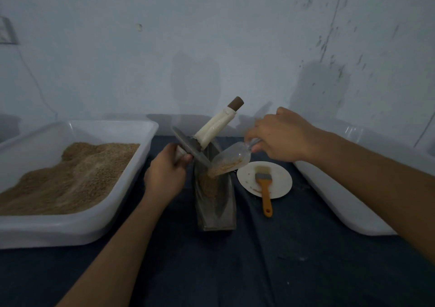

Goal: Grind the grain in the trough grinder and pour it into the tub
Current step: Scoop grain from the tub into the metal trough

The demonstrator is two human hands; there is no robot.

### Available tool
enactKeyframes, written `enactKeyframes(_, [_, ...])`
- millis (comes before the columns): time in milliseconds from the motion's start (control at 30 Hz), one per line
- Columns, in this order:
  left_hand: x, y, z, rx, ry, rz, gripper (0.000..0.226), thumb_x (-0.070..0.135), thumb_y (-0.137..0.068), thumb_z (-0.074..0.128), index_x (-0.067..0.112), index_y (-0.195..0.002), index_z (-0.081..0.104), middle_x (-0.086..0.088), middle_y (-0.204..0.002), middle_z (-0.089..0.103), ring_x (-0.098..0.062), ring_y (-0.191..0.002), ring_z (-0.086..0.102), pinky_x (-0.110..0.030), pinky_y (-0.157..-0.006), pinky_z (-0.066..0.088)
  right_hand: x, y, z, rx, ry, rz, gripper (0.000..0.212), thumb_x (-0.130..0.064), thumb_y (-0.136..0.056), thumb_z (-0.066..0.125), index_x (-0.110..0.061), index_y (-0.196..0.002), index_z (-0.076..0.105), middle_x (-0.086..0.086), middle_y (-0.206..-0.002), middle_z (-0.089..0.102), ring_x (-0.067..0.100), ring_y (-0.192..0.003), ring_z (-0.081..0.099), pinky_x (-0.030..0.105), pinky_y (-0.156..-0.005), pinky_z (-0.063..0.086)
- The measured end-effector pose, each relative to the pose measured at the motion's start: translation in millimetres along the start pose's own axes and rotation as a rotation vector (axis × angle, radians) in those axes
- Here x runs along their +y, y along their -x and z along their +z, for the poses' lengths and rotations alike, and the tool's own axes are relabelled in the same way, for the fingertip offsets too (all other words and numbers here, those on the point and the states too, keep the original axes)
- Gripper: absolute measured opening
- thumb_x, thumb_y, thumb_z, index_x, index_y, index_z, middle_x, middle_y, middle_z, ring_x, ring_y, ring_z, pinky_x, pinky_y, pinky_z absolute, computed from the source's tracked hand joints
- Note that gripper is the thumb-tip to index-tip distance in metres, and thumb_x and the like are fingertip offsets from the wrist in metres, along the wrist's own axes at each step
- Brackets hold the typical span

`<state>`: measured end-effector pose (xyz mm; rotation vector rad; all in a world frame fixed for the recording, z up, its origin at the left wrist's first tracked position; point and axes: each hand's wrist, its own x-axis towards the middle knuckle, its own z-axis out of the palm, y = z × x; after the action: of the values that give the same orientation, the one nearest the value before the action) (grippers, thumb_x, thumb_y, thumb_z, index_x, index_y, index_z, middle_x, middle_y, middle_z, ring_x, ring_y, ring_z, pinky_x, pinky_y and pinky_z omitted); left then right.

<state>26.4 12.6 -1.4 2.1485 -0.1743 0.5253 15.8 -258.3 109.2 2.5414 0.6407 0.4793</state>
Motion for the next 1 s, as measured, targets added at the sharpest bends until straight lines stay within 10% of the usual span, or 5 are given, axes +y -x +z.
enactKeyframes(467, [-1.7, 0.6, 0.3, 0.006, 0.031, 0.000, 0.011, 0.034, -0.100, 0.061, 0.027, -0.108, 0.059, 0.002, -0.100, 0.068, -0.026, -0.095, 0.064, -0.050, -0.085, 0.054, 41.1, 49.4, 20.6, -0.171, -0.645, 0.224, 0.020, -0.046, -0.102, 0.053, -0.041, -0.119, 0.063, -0.012, -0.117, 0.064, 0.010, -0.109, 0.060, 0.041, -0.097, 0.050])
enactKeyframes(833, [-2.3, 3.2, 6.1, -0.037, -0.110, -0.015, 0.020, 0.037, -0.098, 0.062, 0.031, -0.117, 0.059, 0.000, -0.110, 0.070, -0.031, -0.106, 0.065, -0.051, -0.090, 0.051, 129.8, 149.4, 21.4, -0.098, -0.750, 0.638, 0.036, -0.066, -0.088, 0.047, -0.042, -0.106, 0.067, -0.004, -0.083, 0.072, 0.006, -0.068, 0.066, 0.030, -0.067, 0.050])
enactKeyframes(1000, [-3.7, 3.5, 8.8, -0.031, -0.186, -0.026, 0.027, 0.041, -0.097, 0.064, 0.034, -0.122, 0.059, 0.000, -0.116, 0.070, -0.031, -0.108, 0.065, -0.046, -0.089, 0.049, 144.5, 175.4, 75.7, -0.209, -0.728, 0.850, 0.027, -0.050, -0.100, 0.056, -0.027, -0.107, 0.068, 0.001, -0.098, 0.070, 0.016, -0.083, 0.068, 0.032, -0.075, 0.051])
